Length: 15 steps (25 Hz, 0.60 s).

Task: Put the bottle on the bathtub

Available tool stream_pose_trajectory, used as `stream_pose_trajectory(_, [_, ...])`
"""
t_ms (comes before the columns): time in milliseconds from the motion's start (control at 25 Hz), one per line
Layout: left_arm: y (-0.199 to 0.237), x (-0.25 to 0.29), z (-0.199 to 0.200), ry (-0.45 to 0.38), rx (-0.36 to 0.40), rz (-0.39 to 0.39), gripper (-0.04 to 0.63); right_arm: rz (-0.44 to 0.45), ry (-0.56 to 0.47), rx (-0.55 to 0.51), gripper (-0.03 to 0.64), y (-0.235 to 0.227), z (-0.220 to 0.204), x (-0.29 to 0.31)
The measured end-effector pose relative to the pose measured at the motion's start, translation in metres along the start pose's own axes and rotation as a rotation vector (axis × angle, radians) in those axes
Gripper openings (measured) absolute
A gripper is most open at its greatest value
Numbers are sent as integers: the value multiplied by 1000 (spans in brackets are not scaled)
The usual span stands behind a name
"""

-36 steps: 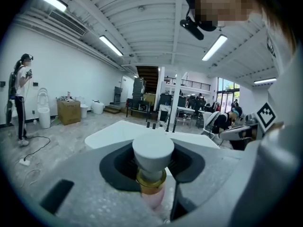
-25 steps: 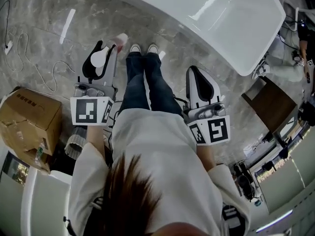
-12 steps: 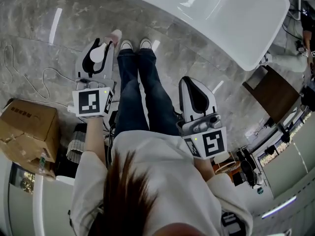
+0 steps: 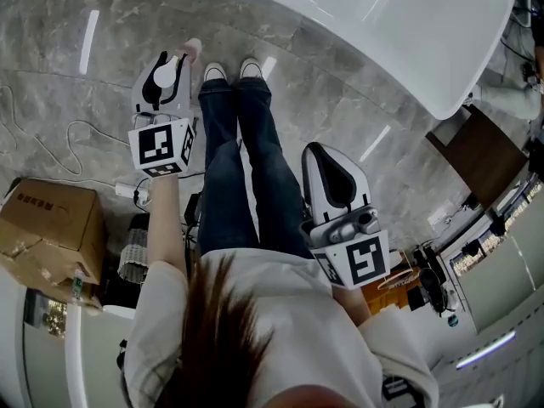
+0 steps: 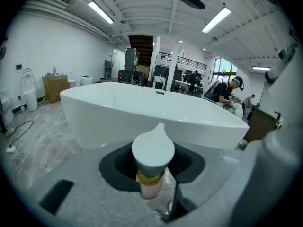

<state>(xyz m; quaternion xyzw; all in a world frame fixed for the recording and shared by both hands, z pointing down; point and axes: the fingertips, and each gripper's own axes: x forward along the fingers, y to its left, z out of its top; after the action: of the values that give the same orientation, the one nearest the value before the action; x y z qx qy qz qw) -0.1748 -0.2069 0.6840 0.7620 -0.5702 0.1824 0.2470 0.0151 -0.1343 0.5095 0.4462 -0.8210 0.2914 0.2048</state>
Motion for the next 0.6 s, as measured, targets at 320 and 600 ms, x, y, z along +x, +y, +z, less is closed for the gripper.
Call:
stream_pose_trajectory(320, [5,49,-60,53,0,28,149,-24,9,27,15,-15,-24,9])
stream_pose_trajectory(600, [7,93,-98,86,-9,38,149,-39,63,58,15,-32,-56,25])
